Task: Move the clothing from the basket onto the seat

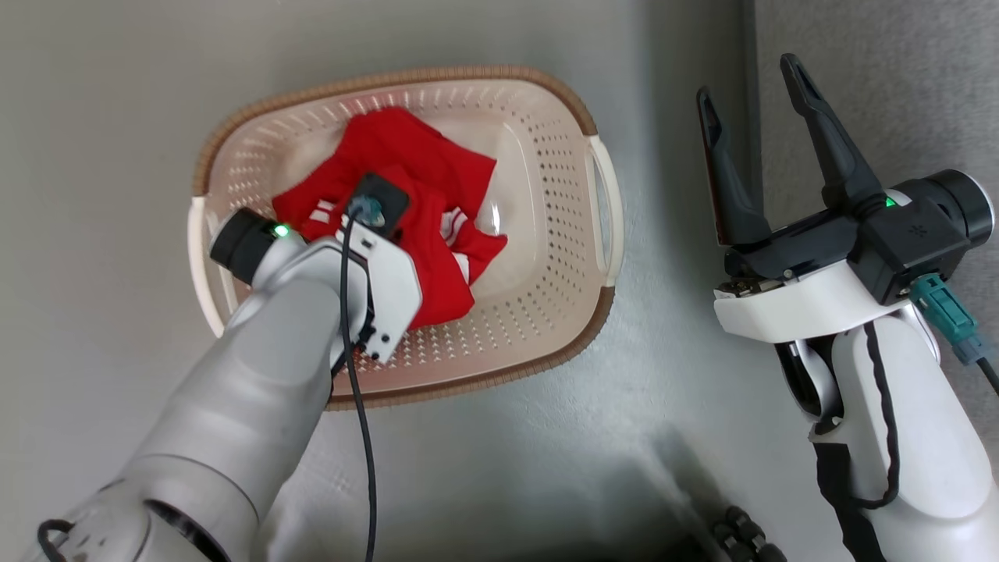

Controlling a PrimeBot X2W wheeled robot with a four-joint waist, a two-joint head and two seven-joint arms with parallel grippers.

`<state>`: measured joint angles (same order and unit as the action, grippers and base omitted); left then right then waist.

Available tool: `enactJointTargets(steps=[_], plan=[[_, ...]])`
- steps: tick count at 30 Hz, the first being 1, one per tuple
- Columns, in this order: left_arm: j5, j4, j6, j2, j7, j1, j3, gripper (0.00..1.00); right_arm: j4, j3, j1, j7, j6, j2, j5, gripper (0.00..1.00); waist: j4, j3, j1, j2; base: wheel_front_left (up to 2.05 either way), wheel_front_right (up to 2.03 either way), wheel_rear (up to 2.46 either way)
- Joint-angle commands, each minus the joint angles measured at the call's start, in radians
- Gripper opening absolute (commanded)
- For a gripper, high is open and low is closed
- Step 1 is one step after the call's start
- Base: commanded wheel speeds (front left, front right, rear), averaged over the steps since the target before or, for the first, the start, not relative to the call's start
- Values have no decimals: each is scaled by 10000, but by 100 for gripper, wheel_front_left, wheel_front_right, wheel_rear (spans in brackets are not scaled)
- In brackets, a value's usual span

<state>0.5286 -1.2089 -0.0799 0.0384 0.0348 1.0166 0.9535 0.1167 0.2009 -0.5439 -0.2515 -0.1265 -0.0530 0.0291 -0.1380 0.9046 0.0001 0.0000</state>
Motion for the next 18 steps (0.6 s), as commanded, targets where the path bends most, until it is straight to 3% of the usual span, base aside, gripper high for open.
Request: enactJointTargets(steps=[1,18], plan=[[1,134,-111,118,-278,-353,87,0,-134,183,410,-103,-42,28,-161,100,135,-446,0,0,0,0,0],[862,692,-484,118,-2518,-2541,1099,0,571,-120,2101,-103,-42,28,-222,100,829,-4731,0,0,0,0,0]])
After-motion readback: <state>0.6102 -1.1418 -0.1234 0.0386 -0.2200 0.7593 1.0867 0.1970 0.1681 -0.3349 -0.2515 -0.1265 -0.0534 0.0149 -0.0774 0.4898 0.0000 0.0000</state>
